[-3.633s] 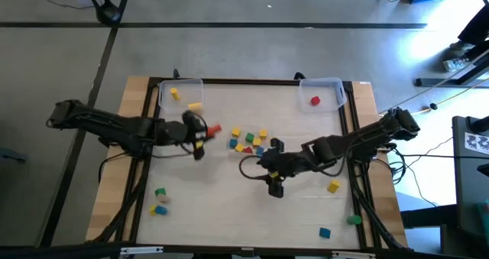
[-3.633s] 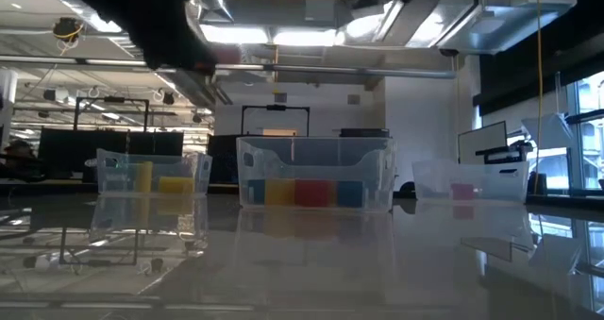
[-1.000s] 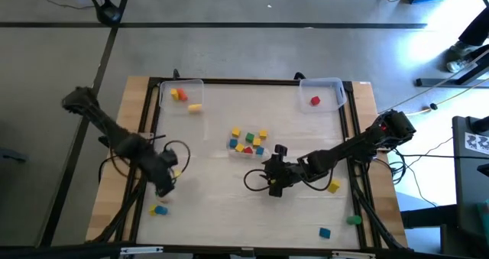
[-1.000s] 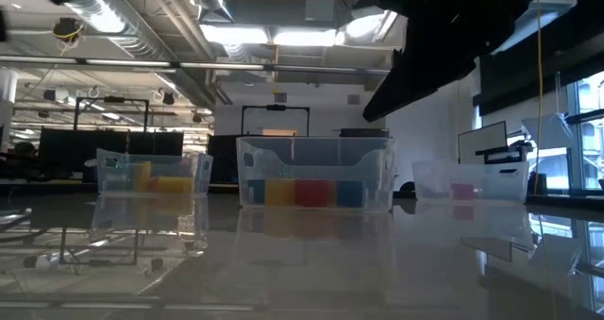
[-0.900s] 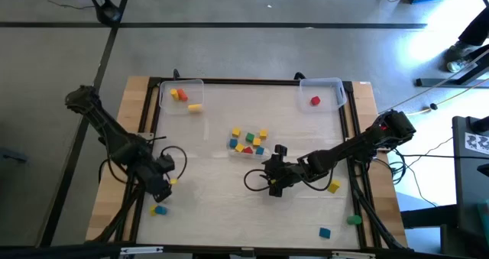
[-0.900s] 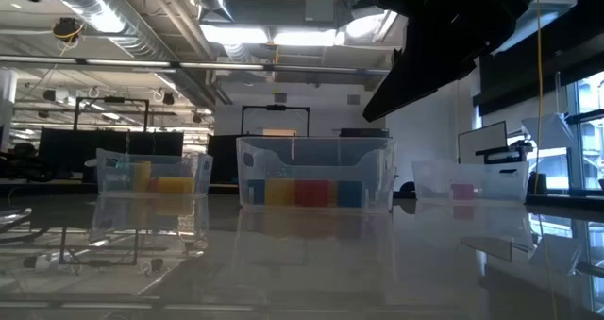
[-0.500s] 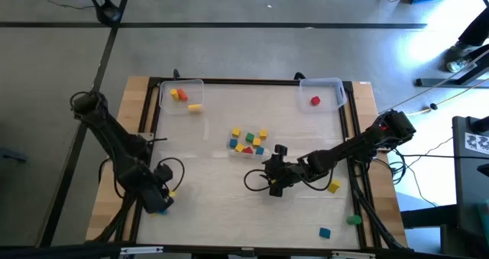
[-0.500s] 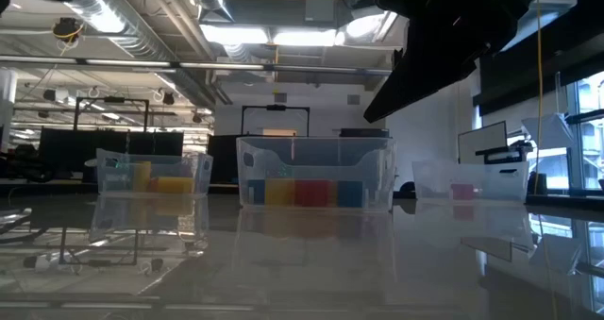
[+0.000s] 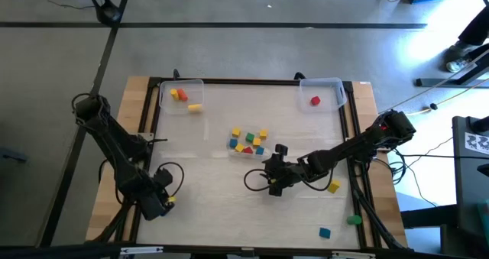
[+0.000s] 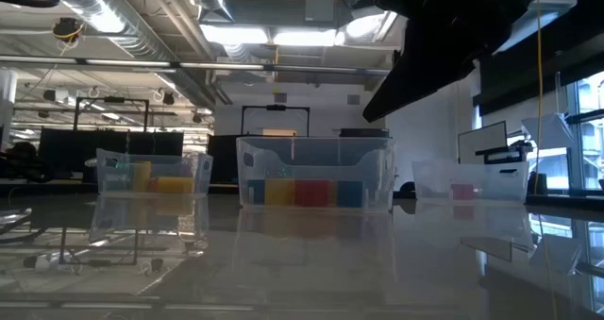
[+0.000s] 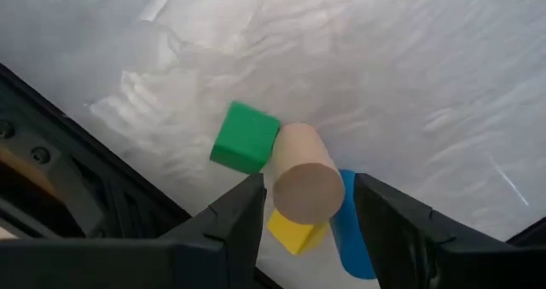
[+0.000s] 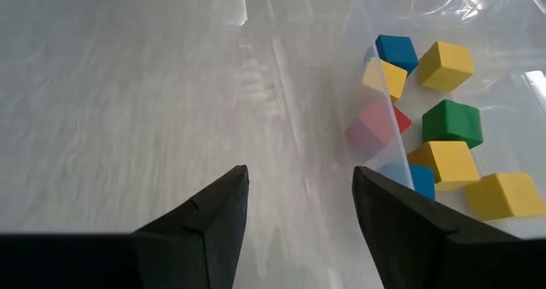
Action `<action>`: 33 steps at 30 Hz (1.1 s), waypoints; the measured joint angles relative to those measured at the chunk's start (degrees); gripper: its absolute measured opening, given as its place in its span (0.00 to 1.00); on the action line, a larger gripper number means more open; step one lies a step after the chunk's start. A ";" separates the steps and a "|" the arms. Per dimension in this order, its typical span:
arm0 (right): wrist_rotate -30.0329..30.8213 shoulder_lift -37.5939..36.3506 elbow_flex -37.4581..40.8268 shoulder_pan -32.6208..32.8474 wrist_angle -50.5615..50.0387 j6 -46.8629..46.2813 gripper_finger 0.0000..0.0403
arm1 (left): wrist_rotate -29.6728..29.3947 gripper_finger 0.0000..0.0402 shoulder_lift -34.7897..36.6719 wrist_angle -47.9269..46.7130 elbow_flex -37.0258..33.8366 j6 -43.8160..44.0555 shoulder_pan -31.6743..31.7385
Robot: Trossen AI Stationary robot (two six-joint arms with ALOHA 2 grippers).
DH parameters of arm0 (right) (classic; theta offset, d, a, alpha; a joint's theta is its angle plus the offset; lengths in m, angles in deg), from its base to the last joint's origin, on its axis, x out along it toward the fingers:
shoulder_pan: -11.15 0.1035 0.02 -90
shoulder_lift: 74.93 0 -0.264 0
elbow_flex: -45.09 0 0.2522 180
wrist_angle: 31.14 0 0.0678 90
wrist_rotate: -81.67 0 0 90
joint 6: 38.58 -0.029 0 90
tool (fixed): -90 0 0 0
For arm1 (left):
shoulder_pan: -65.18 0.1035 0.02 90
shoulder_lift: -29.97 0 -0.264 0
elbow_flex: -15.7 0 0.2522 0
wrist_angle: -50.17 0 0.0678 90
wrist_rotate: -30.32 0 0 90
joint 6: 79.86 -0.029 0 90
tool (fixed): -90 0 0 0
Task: Sort blocks by size
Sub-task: Put the brown cylindrical block into the top left transparent bin
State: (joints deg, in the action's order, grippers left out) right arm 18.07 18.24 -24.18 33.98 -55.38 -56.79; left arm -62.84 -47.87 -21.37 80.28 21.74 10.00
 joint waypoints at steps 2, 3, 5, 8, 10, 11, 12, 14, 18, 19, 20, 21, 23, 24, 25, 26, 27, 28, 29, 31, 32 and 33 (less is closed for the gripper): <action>0.02 0.00 0.00 0.00 0.02 -0.04 0.52 | -0.61 0.42 0.00 0.01 0.00 0.00 0.00; 0.02 0.00 0.00 0.00 0.00 -0.17 0.52 | -0.61 0.42 -0.03 0.00 0.00 0.02 0.00; 0.00 0.00 0.00 0.00 0.00 -0.17 0.52 | -0.59 0.42 -0.20 -0.03 0.00 -0.05 0.00; 0.00 0.00 0.00 0.00 0.01 -0.17 0.52 | -0.59 0.42 -0.22 -0.02 0.00 -0.33 0.00; 0.00 0.00 0.00 0.00 0.04 -0.17 0.52 | -0.43 0.42 -0.22 -0.01 0.00 -0.31 0.00; 0.00 -0.01 0.00 0.00 0.07 -0.17 0.52 | -0.02 0.42 -0.22 -0.01 0.00 -0.31 -0.10; 0.00 0.00 0.00 0.00 0.04 -0.17 0.52 | 0.54 0.42 -0.22 -0.01 -0.02 -0.28 -0.27; 0.00 0.00 0.00 0.00 0.02 -0.17 0.52 | 1.11 0.42 -0.22 0.50 -0.78 0.05 -0.35; -0.02 0.00 0.00 0.00 0.04 -0.17 0.52 | 1.29 0.42 -0.22 2.92 -3.00 -0.10 -0.34; 0.00 0.00 0.00 0.00 0.00 -0.15 0.52 | 1.30 0.42 -0.22 4.20 -3.55 -0.48 -0.33; -0.02 0.00 0.00 0.00 0.02 -0.17 0.52 | 1.34 0.42 -0.22 5.01 -4.05 -0.93 -0.33; -0.02 0.00 0.00 0.00 0.02 -0.16 0.52 | 1.49 0.42 -0.22 5.69 -4.65 -1.07 -0.35; 0.00 0.00 0.00 0.00 0.07 -0.15 0.52 | 1.79 0.42 -0.22 6.17 -5.18 -1.09 -0.35; -0.01 0.00 0.00 0.00 0.04 -0.17 0.52 | 2.20 0.42 -0.22 6.25 -5.32 -1.09 -0.35; 0.00 0.00 0.00 0.02 0.06 -0.17 0.52 | 2.75 0.42 -0.22 6.19 -5.46 -1.25 -0.35; -0.02 -0.01 0.00 0.02 0.07 -0.15 0.52 | 2.99 0.41 -0.22 5.99 -5.49 -1.64 -0.35; 0.00 0.00 0.00 0.01 0.05 -0.15 0.52 | 2.98 0.40 -0.22 6.00 -5.49 -2.19 -0.35; 0.00 0.00 0.00 0.02 0.07 -0.15 0.52 | 2.98 0.39 -0.22 6.16 -5.49 -2.88 -0.35; 0.00 0.00 0.00 0.01 0.07 -0.15 0.52 | 2.98 0.37 -0.22 6.18 -5.49 -3.38 -0.35; -0.02 0.00 0.00 0.00 0.07 -0.15 0.52 | 2.98 0.33 -0.22 6.09 -5.49 -4.68 -0.35; 0.00 0.00 0.00 0.01 0.07 -0.15 0.52 | 2.96 0.31 -0.22 6.03 -5.46 -5.34 -0.35; 0.00 -0.01 0.00 0.02 0.07 -0.15 0.52 | 2.93 0.29 -0.20 6.01 -5.46 -6.02 -0.35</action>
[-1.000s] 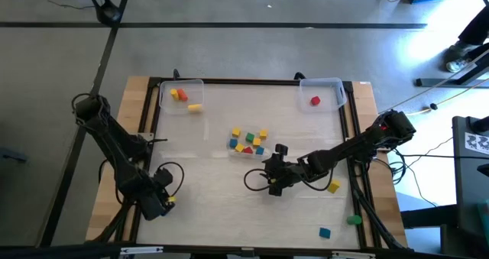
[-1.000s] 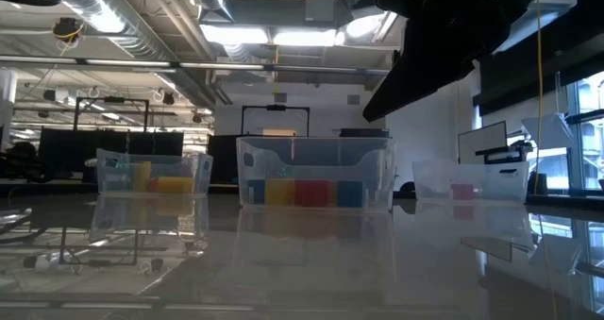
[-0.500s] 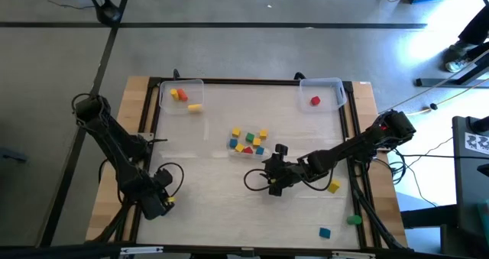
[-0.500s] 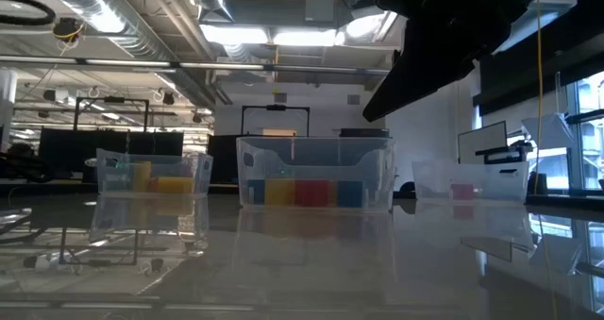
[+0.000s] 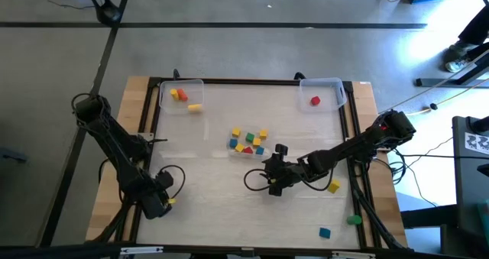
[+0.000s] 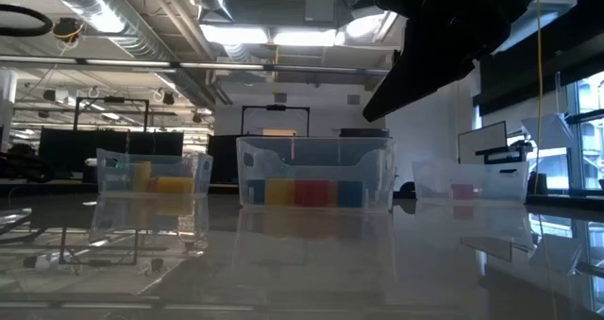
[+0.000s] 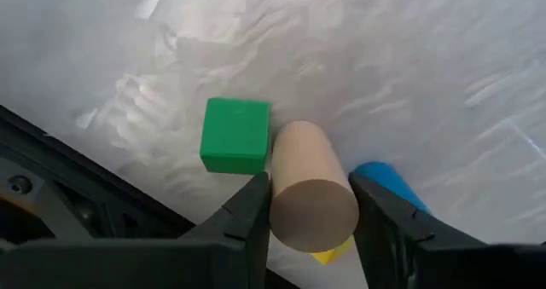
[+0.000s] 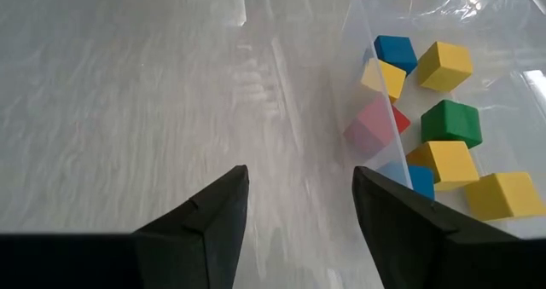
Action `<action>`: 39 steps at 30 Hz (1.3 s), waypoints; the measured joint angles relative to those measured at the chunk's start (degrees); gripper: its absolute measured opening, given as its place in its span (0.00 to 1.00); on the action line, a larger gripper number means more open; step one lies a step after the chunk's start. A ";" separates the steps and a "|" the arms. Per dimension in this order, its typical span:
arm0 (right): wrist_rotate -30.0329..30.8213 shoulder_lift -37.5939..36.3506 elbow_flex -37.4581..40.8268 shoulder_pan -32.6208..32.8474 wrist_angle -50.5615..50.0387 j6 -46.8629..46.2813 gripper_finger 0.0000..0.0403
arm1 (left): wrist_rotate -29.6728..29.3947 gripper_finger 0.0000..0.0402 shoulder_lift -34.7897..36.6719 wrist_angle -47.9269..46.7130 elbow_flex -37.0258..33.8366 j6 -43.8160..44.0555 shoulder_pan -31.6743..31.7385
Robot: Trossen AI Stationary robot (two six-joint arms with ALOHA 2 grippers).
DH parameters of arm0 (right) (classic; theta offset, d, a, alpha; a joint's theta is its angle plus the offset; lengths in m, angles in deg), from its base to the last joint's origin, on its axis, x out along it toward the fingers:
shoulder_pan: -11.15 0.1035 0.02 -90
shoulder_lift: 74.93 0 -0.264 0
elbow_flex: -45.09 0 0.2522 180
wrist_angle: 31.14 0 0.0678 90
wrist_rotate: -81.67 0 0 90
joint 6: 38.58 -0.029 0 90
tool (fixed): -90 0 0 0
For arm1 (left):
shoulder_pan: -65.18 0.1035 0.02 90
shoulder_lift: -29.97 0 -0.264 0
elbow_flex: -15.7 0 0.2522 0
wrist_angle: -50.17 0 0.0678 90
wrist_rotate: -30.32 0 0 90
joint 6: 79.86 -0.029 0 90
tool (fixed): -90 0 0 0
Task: Sort blocks by size
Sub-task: Put the brown cylindrical block into the top left transparent bin
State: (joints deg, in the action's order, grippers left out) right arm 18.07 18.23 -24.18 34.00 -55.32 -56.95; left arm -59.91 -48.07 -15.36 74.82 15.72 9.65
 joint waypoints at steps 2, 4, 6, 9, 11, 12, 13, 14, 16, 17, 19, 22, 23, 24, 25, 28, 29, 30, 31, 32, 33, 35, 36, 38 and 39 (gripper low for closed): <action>-0.02 -0.01 0.00 0.00 0.00 0.00 0.52 | -0.10 0.29 0.02 0.01 0.02 -1.33 0.02; -0.02 0.01 0.00 0.00 0.00 0.00 0.52 | -0.11 0.29 0.07 0.04 0.10 -2.60 0.04; 0.00 0.01 0.00 0.00 0.02 0.00 0.52 | -0.28 0.29 0.24 0.28 0.51 -5.59 0.04; 0.07 0.01 0.00 -0.01 0.10 0.00 0.52 | -1.59 0.31 1.31 0.01 1.33 -8.18 0.13; 0.40 0.01 0.00 0.00 0.11 0.00 0.52 | -1.97 0.31 2.13 -1.42 1.74 -9.63 1.13; 0.72 0.01 0.00 0.00 0.11 0.02 0.52 | -2.26 0.31 2.78 -2.57 2.28 -10.43 1.88; 1.03 0.01 0.00 0.00 0.11 0.02 0.52 | -2.85 0.30 3.53 -4.24 2.98 -10.77 2.73; 1.07 0.01 0.00 0.00 0.09 0.02 0.52 | -3.68 0.30 4.28 -6.37 3.68 -11.55 3.75; 1.08 0.01 0.00 0.00 0.08 0.03 0.52 | -6.47 0.29 5.79 -10.02 5.19 -13.97 6.19; 1.23 0.01 0.00 0.00 0.09 0.26 0.52 | -8.66 0.29 6.56 -11.15 6.08 -15.47 7.67; 1.64 0.00 0.00 0.00 0.09 0.62 0.52 | -13.55 0.30 8.12 -13.01 7.70 -18.47 11.17; 1.65 0.01 0.00 -0.01 0.07 0.97 0.52 | -20.18 0.31 9.45 -13.39 9.50 -25.35 17.52; 1.72 0.01 0.00 0.00 0.07 1.08 0.52 | -22.45 0.31 9.78 -13.45 9.98 -28.37 19.88; 2.06 0.01 0.00 0.00 0.07 1.12 0.52 | -24.64 0.31 9.94 -13.67 10.45 -31.55 22.26; 2.60 0.01 0.00 0.00 0.07 1.16 0.52 | -26.78 0.31 9.99 -13.63 10.78 -34.41 24.78; 3.52 0.01 0.00 0.00 0.07 1.14 0.52 | -31.22 0.31 9.97 -13.51 11.45 -41.77 33.15; 3.55 0.01 0.00 0.00 0.07 1.14 0.52 | -32.56 0.31 9.99 -13.53 11.45 -43.87 36.21; 3.61 0.01 0.00 0.00 0.07 1.14 0.52 | -33.81 0.31 9.97 -13.63 11.43 -45.38 39.21; 3.63 0.01 0.00 0.00 0.07 1.14 0.52 | -34.96 0.31 9.97 -13.54 11.35 -46.53 42.23; 3.63 -0.01 0.00 0.00 0.07 1.13 0.52 | -35.82 0.31 9.87 -13.53 11.34 -47.72 45.25; 3.63 0.01 0.00 0.00 0.07 1.14 0.52 | -36.41 0.31 9.67 -13.41 11.34 -49.53 48.27; 3.63 0.01 0.02 0.00 0.26 1.14 0.52 | -36.50 0.31 9.34 -13.02 11.32 -54.09 54.43; 3.65 0.01 0.00 0.00 0.54 1.12 0.52 | -36.44 0.31 9.13 -12.72 11.32 -56.30 57.52; 4.01 0.12 0.02 0.00 1.82 1.12 0.52 | -36.46 0.31 9.05 -10.34 11.32 -60.87 63.31; 4.10 0.54 0.02 0.00 3.13 1.14 0.52 | -36.71 0.31 9.01 -8.22 11.32 -64.05 65.83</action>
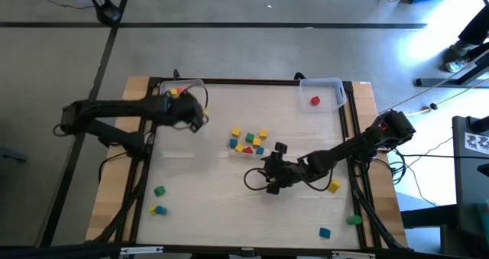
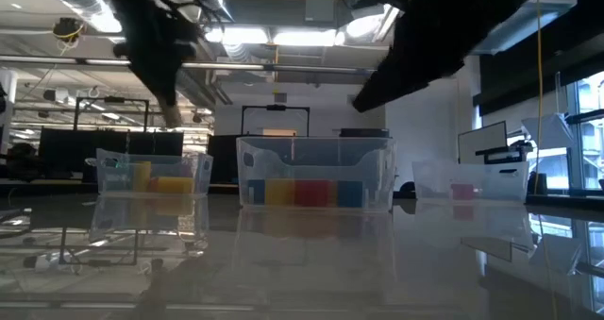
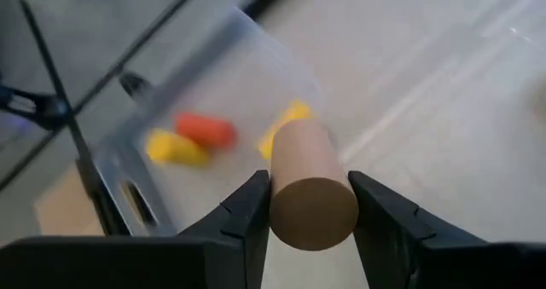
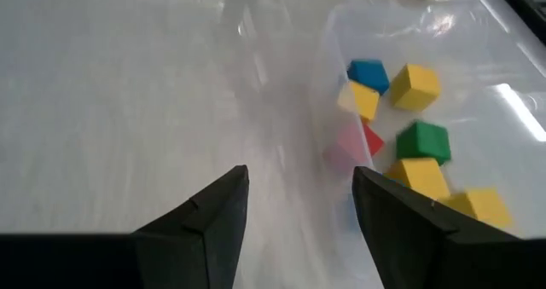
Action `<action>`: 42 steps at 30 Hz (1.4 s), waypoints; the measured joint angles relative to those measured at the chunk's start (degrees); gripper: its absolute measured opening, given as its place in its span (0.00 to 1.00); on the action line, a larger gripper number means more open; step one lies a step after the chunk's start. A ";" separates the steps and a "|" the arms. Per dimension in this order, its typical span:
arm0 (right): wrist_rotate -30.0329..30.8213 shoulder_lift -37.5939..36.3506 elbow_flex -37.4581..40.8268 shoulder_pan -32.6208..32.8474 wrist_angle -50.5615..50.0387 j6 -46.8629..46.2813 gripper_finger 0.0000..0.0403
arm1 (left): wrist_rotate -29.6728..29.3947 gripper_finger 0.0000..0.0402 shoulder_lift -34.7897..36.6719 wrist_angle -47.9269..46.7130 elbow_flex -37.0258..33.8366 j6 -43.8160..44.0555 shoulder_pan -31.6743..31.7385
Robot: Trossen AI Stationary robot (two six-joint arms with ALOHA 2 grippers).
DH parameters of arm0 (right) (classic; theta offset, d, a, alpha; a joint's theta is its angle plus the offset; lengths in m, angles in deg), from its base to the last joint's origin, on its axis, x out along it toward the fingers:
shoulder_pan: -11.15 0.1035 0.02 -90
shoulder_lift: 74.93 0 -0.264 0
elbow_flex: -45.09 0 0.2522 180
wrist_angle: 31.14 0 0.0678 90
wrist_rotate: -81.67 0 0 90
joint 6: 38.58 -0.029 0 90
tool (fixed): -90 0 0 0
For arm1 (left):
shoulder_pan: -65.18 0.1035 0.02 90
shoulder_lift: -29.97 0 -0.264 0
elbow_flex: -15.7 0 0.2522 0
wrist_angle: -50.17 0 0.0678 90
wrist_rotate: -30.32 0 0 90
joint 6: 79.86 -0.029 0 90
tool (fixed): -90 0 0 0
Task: Sort blocks by size
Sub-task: Put the brown cylindrical block into the top left transparent bin
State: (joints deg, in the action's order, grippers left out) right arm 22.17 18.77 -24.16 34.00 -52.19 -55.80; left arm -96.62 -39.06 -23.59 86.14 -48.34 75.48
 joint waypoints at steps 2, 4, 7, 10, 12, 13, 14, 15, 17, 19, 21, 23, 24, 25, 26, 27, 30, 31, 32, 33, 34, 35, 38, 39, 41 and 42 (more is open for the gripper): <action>-0.05 0.79 -0.02 0.00 1.75 0.90 0.52 | -0.61 0.31 -0.09 5.34 -0.43 -5.68 3.93; -0.37 2.07 0.00 0.00 4.02 1.26 0.52 | -0.13 0.31 -0.11 10.06 -1.40 -10.44 7.29; -0.48 4.10 0.00 0.00 5.35 1.24 0.52 | 3.65 0.32 -0.87 14.38 -2.16 -14.41 12.66; -0.58 6.31 0.03 0.00 7.52 1.28 0.52 | 7.72 0.32 -2.27 16.03 -2.27 -16.97 17.71; -1.35 7.59 0.03 0.00 10.05 1.28 0.52 | 11.02 0.32 -3.46 16.72 -2.04 -17.67 21.07; -1.89 8.24 0.02 0.00 11.25 1.26 0.52 | 13.35 0.32 -4.12 16.47 -1.84 -18.19 22.67; -2.42 8.80 0.00 0.00 12.59 1.30 0.52 | 15.21 0.32 -4.79 16.43 -1.64 -18.41 24.27; -2.89 9.41 0.03 0.00 13.56 1.43 0.52 | 16.61 0.32 -5.56 16.47 -1.49 -18.63 25.88; -3.60 10.47 0.00 0.00 16.66 1.88 0.52 | 19.07 0.32 -7.34 16.35 -1.02 -19.63 28.93; -4.25 11.32 0.00 0.00 19.18 2.97 0.52 | 22.03 0.32 -9.75 16.03 -0.33 -20.28 31.71; -4.52 12.06 0.00 -0.10 21.08 4.26 0.52 | 24.60 0.32 -12.33 15.49 0.32 -21.48 34.00; -4.56 12.46 0.00 -0.11 22.72 5.08 0.52 | 26.48 0.32 -14.94 15.57 0.78 -22.11 35.61; -4.54 12.55 0.00 -0.11 22.96 5.21 0.52 | 27.34 0.32 -16.19 15.52 0.99 -22.83 36.30; -4.50 12.65 0.00 -0.11 23.17 5.26 0.52 | 28.04 0.32 -17.38 15.44 1.19 -23.26 36.82; -4.39 12.71 0.00 -0.13 23.10 5.26 0.52 | 28.59 0.32 -18.46 15.57 1.30 -23.93 37.37; -4.09 12.76 0.00 -0.22 22.91 5.26 0.52 | 28.95 0.32 -19.44 15.56 1.40 -24.60 37.89; -4.29 12.76 0.00 -0.98 22.95 5.26 0.52 | 29.12 0.32 -21.93 15.53 1.60 -25.91 39.18; -4.71 12.76 0.00 -1.27 22.91 5.26 0.52 | 29.13 0.32 -22.54 15.48 1.60 -26.07 39.47; -5.15 12.76 0.00 -1.66 22.89 5.25 0.52 | 29.19 0.32 -22.82 15.59 1.73 -26.25 39.60; -5.77 12.76 0.00 -2.01 22.95 5.24 0.52 | 29.24 0.32 -23.02 15.61 1.77 -26.40 39.75; -6.47 12.76 0.00 -2.15 23.05 5.24 0.52 | 29.30 0.32 -23.12 15.67 1.77 -26.72 39.76; -7.24 12.76 0.00 -2.54 23.14 5.24 0.52 | 29.42 0.32 -23.13 15.90 1.77 -27.18 39.75; -8.91 12.76 0.00 -3.00 23.37 5.22 0.52 | 29.47 0.34 -23.10 16.13 1.77 -26.91 39.78; -9.16 12.76 0.00 -3.11 23.57 5.22 0.52 | 29.52 0.36 -23.09 16.11 1.74 -26.74 39.81; -9.19 12.76 0.00 -2.99 23.65 5.22 0.52 | 29.76 0.41 -23.09 15.77 1.55 -26.42 39.81; -9.18 12.76 0.00 -2.99 23.65 5.22 0.52 | 29.76 0.44 -23.07 15.63 1.53 -26.38 39.81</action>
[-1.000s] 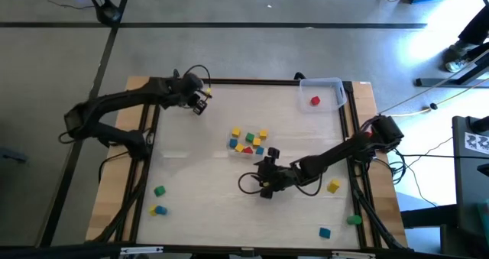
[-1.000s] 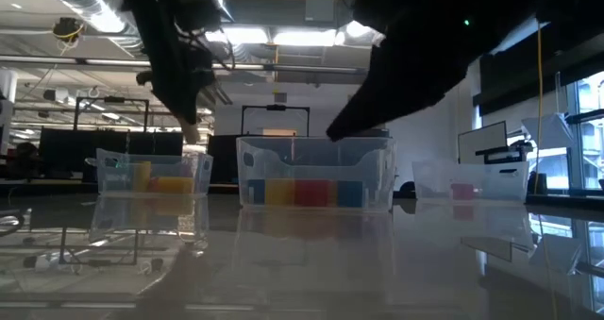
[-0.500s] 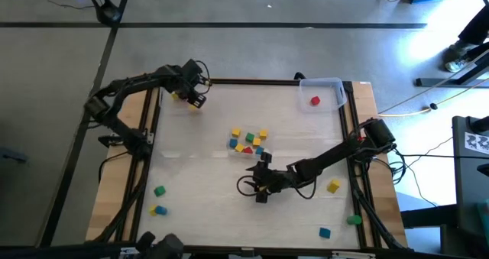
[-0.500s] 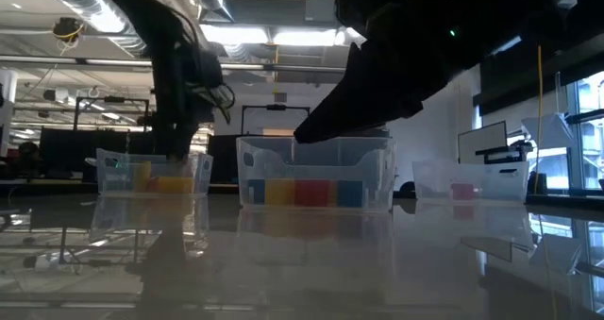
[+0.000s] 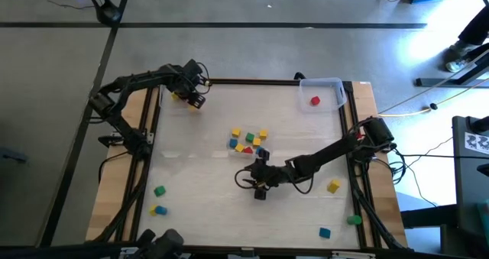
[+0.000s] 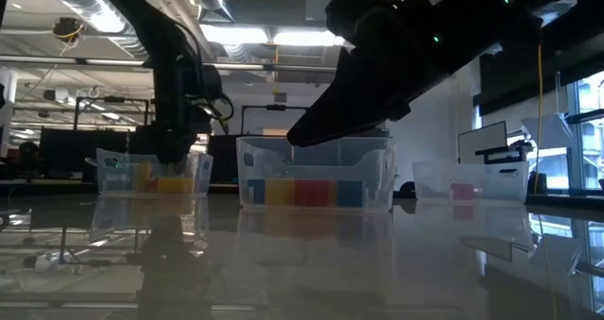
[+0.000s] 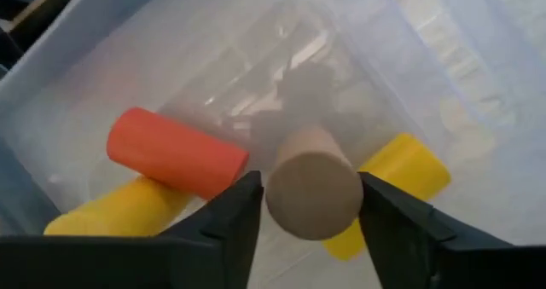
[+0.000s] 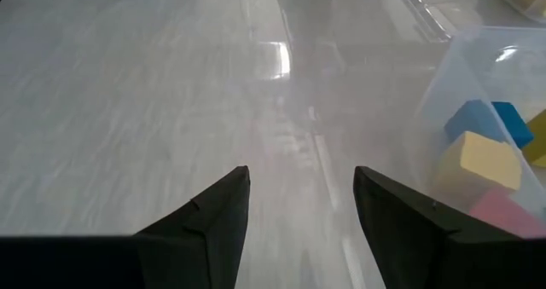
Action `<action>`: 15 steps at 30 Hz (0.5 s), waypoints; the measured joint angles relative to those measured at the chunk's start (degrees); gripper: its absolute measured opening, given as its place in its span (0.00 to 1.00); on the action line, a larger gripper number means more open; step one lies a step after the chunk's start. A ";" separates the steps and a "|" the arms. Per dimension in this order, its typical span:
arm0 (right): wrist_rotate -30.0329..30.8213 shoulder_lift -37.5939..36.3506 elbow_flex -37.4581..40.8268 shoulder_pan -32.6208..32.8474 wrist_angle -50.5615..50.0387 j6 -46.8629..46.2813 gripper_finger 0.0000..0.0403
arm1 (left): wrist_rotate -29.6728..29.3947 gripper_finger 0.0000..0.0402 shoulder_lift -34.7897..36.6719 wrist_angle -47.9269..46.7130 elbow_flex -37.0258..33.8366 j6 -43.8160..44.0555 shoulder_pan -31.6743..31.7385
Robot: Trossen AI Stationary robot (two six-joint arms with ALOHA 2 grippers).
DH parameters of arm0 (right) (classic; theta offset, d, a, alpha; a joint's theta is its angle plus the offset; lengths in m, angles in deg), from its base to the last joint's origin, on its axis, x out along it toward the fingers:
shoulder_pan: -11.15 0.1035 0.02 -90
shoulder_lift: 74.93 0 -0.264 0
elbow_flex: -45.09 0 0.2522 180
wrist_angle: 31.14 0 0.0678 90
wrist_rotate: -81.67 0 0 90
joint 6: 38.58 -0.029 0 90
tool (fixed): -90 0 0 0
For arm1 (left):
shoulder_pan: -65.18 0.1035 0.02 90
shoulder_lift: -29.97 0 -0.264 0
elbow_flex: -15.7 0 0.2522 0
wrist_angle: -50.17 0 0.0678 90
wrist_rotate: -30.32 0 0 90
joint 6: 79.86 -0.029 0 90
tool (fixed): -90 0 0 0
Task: Sort blocks by size
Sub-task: Put the brown cylindrical block into the top left transparent bin, then put the blue cylindrical block into the top left transparent bin
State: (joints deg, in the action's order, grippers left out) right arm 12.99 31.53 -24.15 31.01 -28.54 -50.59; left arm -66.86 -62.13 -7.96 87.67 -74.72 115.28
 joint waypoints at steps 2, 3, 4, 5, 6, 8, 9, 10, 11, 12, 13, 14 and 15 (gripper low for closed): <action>0.00 0.00 0.00 0.00 0.07 0.00 0.52 | 0.02 0.49 0.30 0.51 0.04 0.44 -0.02; -0.02 0.00 0.00 0.00 0.07 0.05 0.52 | 0.02 0.51 0.57 0.32 0.04 0.46 -0.02; -0.02 0.00 0.00 0.00 0.07 0.13 0.52 | 0.06 0.53 0.95 0.16 0.04 0.46 -0.09; -0.08 0.00 0.00 0.00 0.05 0.23 0.52 | 0.07 0.55 1.63 0.17 0.04 0.46 -0.11; -0.17 0.00 0.00 0.00 0.04 0.25 0.52 | 0.05 0.56 2.57 -0.07 0.14 0.47 -0.17; -0.16 0.00 0.00 0.00 0.07 0.27 0.52 | 0.02 0.58 4.78 -1.66 1.26 0.70 -0.49; -0.17 0.00 0.00 0.00 0.07 0.29 0.52 | -0.16 0.58 6.31 -2.75 2.00 0.81 -0.79; -0.15 0.00 0.00 -0.02 0.09 0.35 0.52 | -0.55 0.58 7.92 -4.33 2.83 0.92 -1.36; -0.15 0.00 0.00 -0.02 0.13 0.40 0.52 | -0.74 0.58 9.72 -5.97 3.71 1.15 -2.05; -0.06 0.00 0.00 -0.02 0.15 0.44 0.52 | -0.78 0.58 11.72 -7.50 4.57 1.20 -2.93; 0.02 0.00 0.00 -0.02 0.15 0.48 0.52 | -0.86 0.58 13.77 -8.77 5.18 1.29 -4.22; 0.02 0.00 0.00 -0.02 0.17 0.46 0.52 | -0.94 0.58 16.17 -9.59 5.27 1.43 -5.90; 0.02 0.00 0.00 -0.02 0.15 0.44 0.52 | -0.93 0.57 18.49 -10.36 5.23 1.42 -7.91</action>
State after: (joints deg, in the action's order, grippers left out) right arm 13.02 31.53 -24.15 30.99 -28.39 -50.15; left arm -67.79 -43.63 -18.31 92.90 -73.29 107.38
